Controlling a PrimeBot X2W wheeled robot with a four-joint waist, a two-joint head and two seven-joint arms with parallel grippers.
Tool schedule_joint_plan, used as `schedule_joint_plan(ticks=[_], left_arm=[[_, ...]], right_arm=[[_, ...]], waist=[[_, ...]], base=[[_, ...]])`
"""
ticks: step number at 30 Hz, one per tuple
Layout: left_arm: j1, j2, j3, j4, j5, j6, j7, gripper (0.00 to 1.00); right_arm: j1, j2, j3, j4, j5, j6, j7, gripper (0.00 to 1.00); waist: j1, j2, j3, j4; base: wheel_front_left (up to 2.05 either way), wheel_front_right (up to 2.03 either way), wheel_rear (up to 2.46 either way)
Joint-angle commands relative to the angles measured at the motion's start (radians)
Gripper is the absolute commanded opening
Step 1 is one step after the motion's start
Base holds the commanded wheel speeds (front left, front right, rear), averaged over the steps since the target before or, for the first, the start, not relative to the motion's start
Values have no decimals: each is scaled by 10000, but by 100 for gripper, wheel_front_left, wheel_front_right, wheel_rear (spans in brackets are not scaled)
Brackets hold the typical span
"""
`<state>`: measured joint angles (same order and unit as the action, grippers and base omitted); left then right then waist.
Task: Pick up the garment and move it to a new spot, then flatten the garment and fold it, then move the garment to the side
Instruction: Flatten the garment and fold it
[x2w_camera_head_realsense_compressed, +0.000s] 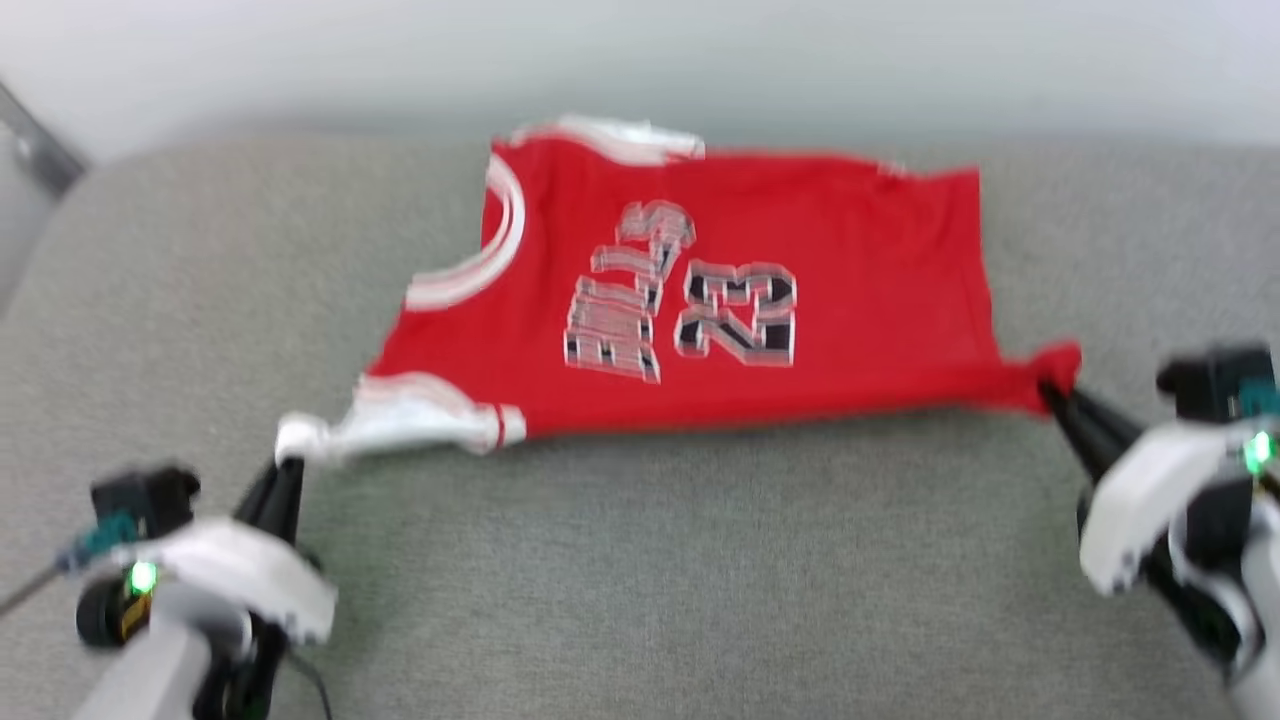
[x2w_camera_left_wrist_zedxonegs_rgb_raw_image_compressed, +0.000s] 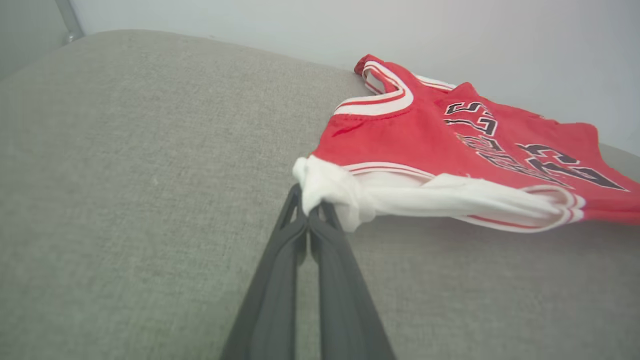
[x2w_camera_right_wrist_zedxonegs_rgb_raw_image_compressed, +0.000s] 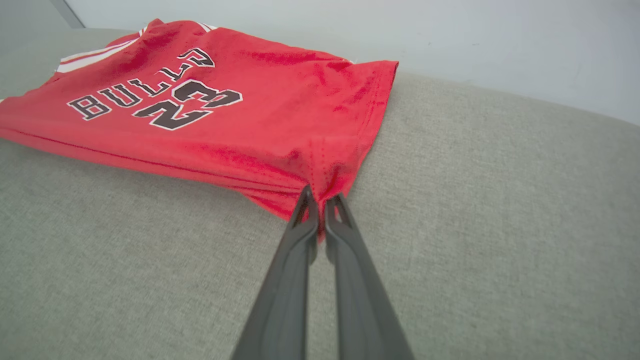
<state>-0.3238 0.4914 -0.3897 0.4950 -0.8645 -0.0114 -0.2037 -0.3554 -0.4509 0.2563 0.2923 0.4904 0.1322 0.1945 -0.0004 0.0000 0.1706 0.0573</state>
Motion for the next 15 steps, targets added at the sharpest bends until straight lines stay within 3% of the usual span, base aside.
schedule_joint_plan(ticks=[1, 9, 15], left_arm=[[368, 216, 115, -114, -59, 214, 50, 0], [3462, 916, 365, -3322, -558, 1916, 1032, 0], [5245, 1508, 489, -5439, -881, 2949, 1823, 0]], right_arm=[[327, -41, -210, -90, -72, -28, 28, 0], [3630, 667, -1606, -1927, -505, -28, 765, 0], [5359, 1141, -2366, -3047, -667, -28, 1523, 0]], waist=[[4, 0, -533, 87], [4, 0, -1417, 159], [4, 0, -1766, 201]], base=[[0, 0, 0], [0, 0, 0], [0, 0, 0]])
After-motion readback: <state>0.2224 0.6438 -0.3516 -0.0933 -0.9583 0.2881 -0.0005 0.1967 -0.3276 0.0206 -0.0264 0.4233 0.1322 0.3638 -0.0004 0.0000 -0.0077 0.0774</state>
